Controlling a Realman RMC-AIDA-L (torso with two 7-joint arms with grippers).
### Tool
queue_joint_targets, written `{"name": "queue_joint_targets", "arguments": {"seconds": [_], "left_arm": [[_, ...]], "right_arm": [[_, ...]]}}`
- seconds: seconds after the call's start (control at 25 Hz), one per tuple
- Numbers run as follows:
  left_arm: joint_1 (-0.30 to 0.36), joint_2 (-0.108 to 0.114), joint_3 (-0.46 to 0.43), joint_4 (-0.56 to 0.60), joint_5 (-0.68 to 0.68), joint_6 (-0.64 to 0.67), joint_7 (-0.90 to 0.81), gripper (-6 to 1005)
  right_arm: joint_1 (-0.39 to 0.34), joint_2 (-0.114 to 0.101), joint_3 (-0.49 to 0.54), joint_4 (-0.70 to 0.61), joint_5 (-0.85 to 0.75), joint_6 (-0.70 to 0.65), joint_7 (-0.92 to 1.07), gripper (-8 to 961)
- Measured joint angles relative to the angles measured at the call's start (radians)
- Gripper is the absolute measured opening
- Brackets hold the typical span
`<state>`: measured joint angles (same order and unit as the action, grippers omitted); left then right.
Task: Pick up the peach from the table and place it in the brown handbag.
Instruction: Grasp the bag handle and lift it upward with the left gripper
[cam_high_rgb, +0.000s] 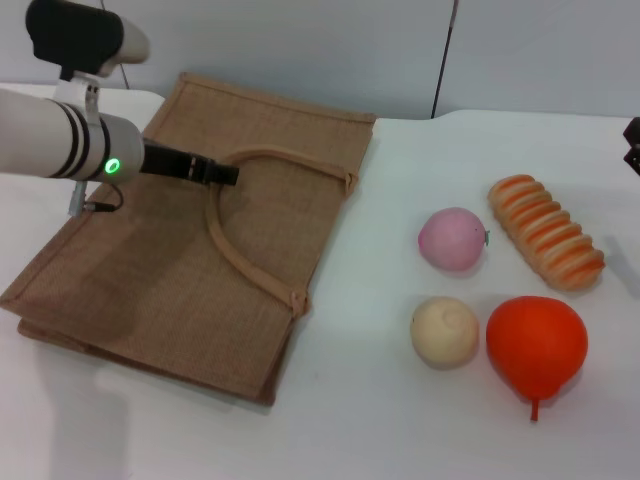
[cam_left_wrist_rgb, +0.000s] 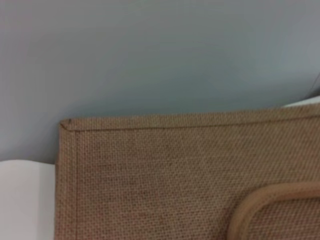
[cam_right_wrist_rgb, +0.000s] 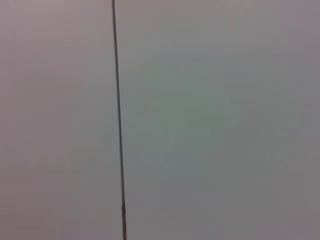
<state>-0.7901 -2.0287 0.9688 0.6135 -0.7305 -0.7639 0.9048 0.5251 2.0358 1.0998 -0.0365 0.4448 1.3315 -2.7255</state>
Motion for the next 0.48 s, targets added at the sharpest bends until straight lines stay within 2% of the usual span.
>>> {"name": "queue_joint_targets", "arguments": {"seconds": [0.28,0.48], "left_arm": [[-0.005,-0.004,0.147,-0.056,-0.010,0.143,0.000,860],[-0.016,-0.004,0.178,-0.093,-0.028,0.196,0.009,859]], "right_arm": [[0.002,0.000,0.000,0.000,-0.001,0.000,0.000,868],[0.004,0.000,0.000,0.000,-0.001,0.000,0.001,867]]}}
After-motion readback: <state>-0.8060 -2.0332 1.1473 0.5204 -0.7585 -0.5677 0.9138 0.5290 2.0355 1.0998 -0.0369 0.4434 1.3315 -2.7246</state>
